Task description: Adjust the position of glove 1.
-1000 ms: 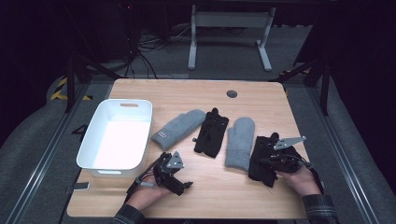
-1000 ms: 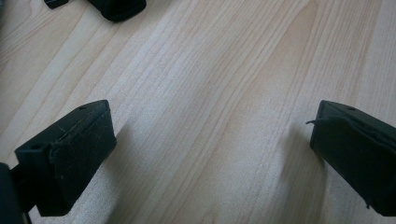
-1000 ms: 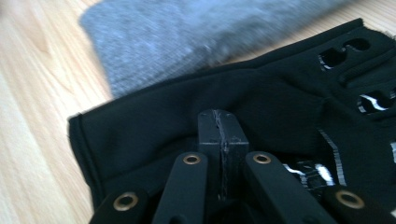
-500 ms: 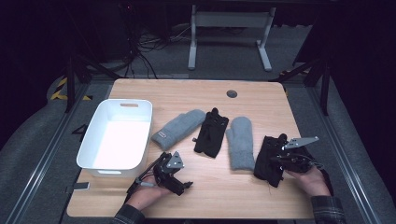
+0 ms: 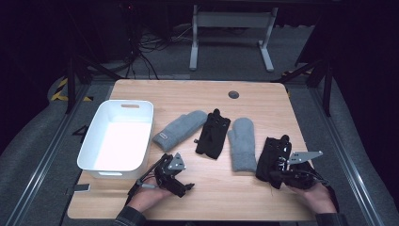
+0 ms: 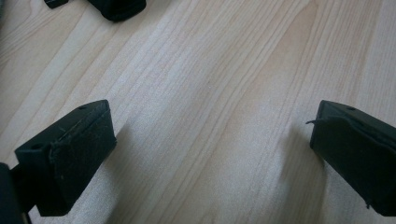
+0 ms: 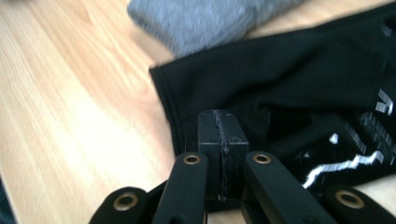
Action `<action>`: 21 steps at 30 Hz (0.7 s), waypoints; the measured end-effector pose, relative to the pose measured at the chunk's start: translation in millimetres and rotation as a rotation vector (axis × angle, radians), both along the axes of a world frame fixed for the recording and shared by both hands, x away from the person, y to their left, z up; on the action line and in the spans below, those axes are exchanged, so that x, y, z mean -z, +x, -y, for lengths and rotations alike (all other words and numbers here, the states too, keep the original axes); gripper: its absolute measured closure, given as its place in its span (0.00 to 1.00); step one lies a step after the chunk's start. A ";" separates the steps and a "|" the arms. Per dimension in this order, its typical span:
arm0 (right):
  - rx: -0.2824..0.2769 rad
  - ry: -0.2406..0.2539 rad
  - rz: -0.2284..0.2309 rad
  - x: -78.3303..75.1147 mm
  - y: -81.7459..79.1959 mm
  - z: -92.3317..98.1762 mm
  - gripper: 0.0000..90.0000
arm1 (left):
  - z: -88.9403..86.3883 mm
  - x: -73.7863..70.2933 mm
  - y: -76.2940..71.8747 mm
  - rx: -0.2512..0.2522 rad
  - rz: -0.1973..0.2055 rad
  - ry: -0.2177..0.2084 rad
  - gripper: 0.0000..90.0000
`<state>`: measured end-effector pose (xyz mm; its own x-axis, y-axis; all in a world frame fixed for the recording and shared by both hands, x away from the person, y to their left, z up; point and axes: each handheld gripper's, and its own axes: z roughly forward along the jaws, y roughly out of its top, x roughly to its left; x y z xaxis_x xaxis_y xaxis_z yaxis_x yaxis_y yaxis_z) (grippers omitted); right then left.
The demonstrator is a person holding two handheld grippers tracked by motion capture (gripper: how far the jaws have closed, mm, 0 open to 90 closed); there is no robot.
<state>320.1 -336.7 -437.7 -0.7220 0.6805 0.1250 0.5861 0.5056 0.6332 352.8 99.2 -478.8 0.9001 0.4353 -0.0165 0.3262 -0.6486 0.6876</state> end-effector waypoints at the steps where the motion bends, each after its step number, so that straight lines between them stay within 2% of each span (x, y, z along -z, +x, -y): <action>1: 0.002 -0.022 -0.007 1.7 -2.7 0.5 1.00 | 0.0 0.0 0.0 0.000 0.000 0.000 0.00; 3: 0.008 -0.071 -0.023 6.7 -6.6 1.7 1.00 | 0.3 0.2 -0.2 -0.002 0.000 -0.004 0.00; 15: 0.116 -0.082 -0.019 4.4 -10.1 35.1 1.00 | 0.5 0.3 -0.2 -0.001 0.000 -0.005 0.00; 17: 0.135 -0.092 -0.017 3.9 -9.4 39.3 1.00 | 0.5 0.3 -0.2 -0.002 0.001 -0.005 0.00; 19: 0.163 -0.130 -0.003 1.9 -7.9 42.5 1.00 | 0.4 0.2 -0.1 -0.001 0.000 -0.004 0.00; 20: 0.167 -0.129 0.003 0.6 -7.0 43.3 1.00 | 0.4 0.2 -0.1 -0.001 0.000 -0.004 0.00; 21: 0.167 -0.102 0.011 -1.6 -6.6 42.9 1.00 | 0.4 0.2 -0.2 -0.002 -0.001 -0.004 0.00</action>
